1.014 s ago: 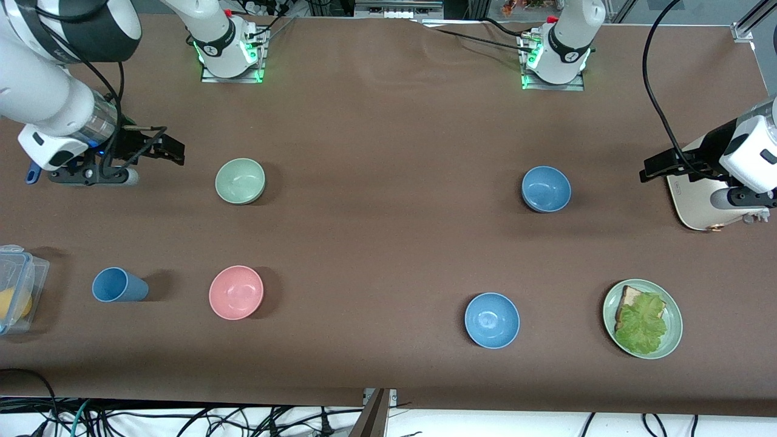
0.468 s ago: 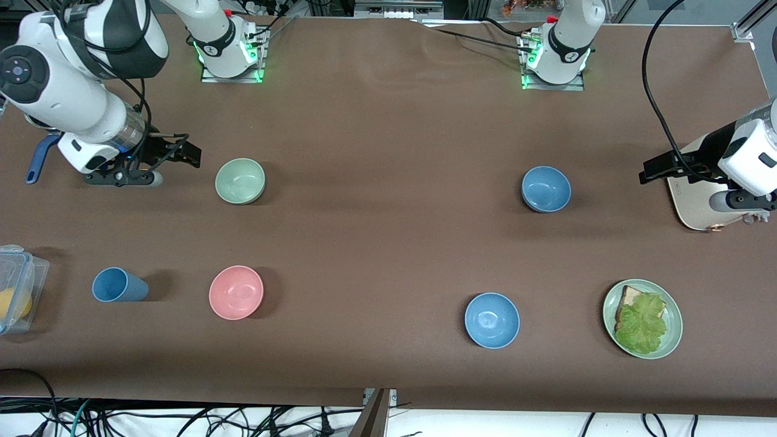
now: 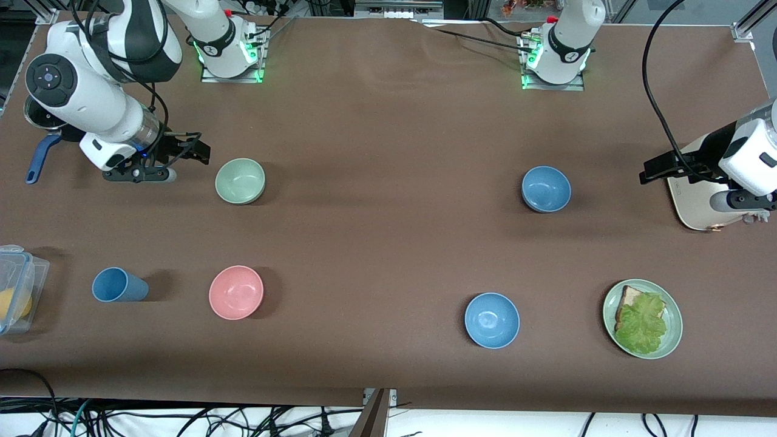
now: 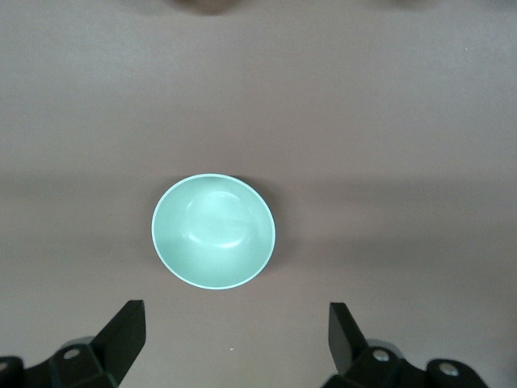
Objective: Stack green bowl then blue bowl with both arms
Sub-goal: 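Move the right gripper over the green bowl, then lower the right gripper and grasp the green bowl rim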
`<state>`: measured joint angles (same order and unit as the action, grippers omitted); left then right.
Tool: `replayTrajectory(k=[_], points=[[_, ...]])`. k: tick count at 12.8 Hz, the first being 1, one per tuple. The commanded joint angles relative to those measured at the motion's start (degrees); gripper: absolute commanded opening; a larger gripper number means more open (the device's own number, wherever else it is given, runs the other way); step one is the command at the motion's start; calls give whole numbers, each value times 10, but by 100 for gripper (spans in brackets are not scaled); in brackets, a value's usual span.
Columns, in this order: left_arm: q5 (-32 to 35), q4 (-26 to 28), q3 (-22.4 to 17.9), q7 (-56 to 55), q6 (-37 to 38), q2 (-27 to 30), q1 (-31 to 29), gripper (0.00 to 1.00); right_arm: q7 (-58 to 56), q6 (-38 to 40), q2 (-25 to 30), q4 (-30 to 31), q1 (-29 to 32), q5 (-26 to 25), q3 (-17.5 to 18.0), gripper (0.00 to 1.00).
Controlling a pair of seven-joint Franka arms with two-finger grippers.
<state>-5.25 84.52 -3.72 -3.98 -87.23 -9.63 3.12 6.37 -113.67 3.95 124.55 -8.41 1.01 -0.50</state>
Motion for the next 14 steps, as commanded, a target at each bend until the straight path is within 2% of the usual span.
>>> replayTrajectory(k=[1,3,5,10,11,12,14], points=[[6,-19,-1,13,7,-9,0,100,-12,-11,17,27,2,-2,1,99],[6,-19,-1,13,7,-9,0,100,-15,-50,13,69,2,-2,1,99],[6,-20,-1,13,7,-9,0,100,-15,-122,-15,112,2,-2,1,99],[6,-19,-1,13,7,-9,0,100,-37,-256,-122,123,5,-2,-3,97],[7,-19,-1,13,7,-10,0,100,-37,-277,-138,124,5,-2,-3,88],[6,-19,-1,13,7,-13,0,100,-37,-297,-148,128,5,-2,-3,74],[7,-20,-1,13,7,-13,0,100,-36,-315,-159,133,5,0,-2,34]])
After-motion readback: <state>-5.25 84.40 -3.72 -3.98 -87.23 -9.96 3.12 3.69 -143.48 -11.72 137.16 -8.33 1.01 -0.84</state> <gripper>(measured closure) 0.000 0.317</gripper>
